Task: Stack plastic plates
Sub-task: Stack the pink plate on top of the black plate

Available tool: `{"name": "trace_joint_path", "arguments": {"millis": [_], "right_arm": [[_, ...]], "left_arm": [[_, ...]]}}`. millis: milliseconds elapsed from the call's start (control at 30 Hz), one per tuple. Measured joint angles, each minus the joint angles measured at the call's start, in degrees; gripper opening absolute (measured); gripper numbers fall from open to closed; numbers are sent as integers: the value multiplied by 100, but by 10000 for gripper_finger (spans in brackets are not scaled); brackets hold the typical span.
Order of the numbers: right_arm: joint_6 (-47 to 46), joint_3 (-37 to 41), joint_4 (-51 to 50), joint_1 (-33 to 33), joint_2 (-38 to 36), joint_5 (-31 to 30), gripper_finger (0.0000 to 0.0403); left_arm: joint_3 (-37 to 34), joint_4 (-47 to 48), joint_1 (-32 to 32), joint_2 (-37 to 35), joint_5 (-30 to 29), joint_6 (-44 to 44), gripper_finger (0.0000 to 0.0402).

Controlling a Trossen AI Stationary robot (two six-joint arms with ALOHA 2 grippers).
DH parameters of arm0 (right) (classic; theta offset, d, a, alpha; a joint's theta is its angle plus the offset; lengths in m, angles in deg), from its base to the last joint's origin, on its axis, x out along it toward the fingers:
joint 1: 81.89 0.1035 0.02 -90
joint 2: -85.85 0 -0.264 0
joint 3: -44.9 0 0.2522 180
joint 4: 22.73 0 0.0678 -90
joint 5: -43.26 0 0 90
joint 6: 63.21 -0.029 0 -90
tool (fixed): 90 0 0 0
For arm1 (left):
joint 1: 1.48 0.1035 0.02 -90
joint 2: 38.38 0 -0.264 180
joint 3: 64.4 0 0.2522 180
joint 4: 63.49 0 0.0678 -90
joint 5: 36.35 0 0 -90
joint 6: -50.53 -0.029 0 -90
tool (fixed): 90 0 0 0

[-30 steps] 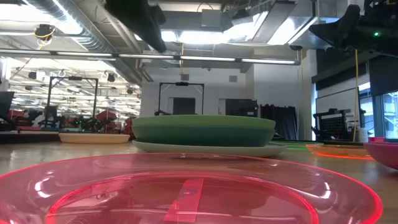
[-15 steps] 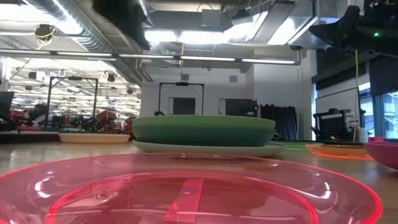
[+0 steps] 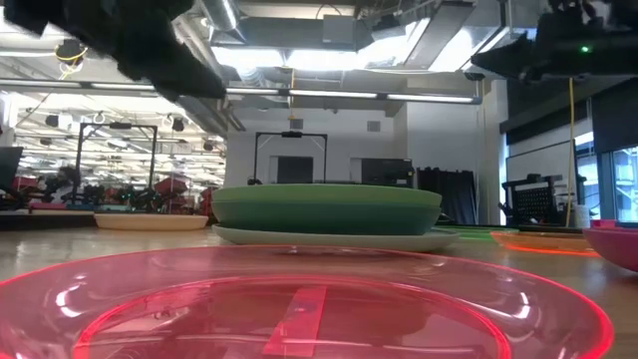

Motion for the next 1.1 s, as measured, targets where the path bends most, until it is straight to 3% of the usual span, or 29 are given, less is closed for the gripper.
{"name": "trace_joint_path", "arguments": {"millis": [167, 500, 833, 1100], "right_arm": [[-150, -571, -18, 455, 1224, 346, 2], [36, -1850, -280, 2170, 3483, -182, 2], [-1261, -3654, -3741, 3536, 4429, -182, 2], [-3211, -3825, -5138, 4408, 4470, -117, 2]], "left_arm": [[-837, -1795, 9, -40, 9, -164, 102], [-981, -1853, -86, 60, 7, -117, 102], [-981, -2376, -226, 324, -138, -109, 102], [-981, -2398, -225, 332, -140, 168, 102]]}}
